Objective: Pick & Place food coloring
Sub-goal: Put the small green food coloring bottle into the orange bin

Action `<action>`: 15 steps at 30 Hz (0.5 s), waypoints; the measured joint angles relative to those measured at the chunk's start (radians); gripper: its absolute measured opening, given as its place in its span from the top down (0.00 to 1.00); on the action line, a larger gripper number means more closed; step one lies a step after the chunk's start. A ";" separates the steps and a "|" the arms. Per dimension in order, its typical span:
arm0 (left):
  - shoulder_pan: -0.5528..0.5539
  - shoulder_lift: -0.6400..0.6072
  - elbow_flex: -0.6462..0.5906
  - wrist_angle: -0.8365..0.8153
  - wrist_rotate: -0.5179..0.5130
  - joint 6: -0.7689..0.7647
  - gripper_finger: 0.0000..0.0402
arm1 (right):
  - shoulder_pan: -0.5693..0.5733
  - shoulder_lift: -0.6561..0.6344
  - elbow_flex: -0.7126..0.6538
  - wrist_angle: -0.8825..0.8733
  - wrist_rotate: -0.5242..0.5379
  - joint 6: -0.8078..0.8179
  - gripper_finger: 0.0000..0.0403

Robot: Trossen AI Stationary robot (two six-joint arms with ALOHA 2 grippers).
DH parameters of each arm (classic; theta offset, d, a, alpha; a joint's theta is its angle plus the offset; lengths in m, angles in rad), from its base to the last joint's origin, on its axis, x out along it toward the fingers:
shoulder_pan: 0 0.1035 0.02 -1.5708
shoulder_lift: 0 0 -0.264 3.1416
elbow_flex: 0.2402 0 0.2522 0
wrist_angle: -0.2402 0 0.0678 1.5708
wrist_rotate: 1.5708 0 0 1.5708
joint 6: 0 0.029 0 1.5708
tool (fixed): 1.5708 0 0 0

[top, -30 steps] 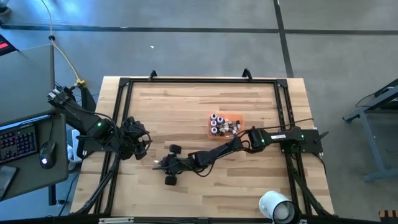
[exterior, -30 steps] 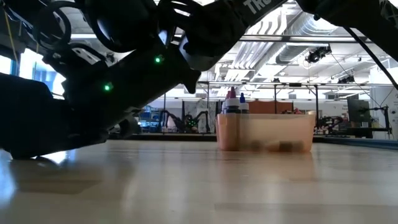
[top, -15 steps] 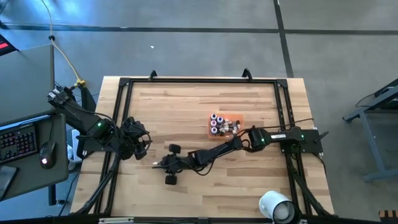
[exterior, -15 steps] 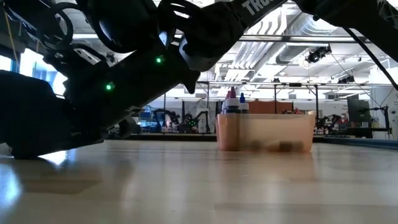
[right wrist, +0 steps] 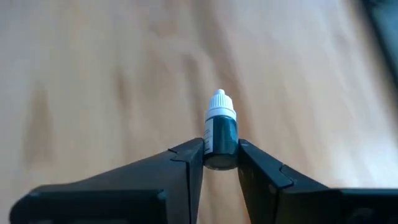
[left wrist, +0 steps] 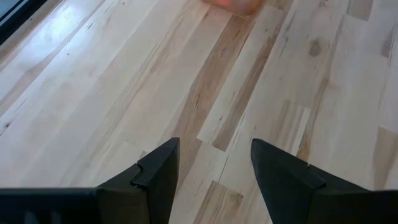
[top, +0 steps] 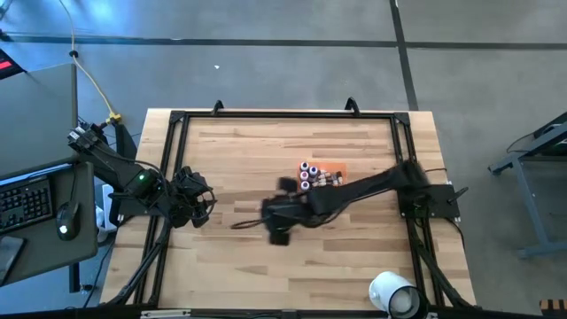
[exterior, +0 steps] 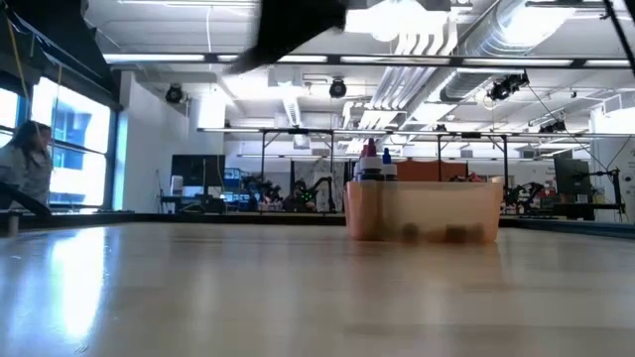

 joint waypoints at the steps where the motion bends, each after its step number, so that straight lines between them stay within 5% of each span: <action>1: 0.000 0.000 0.000 0.000 0.000 0.000 0.51 | 0.008 -0.031 0.001 -0.092 0.038 0.045 0.79; 9: 0.000 0.000 0.000 0.000 -0.001 0.003 0.51 | 0.045 -0.089 -0.003 -0.679 0.196 0.482 0.79; 15: 0.000 0.000 0.000 0.000 0.027 0.003 0.51 | 0.027 -0.098 -0.158 -0.602 0.097 0.491 0.79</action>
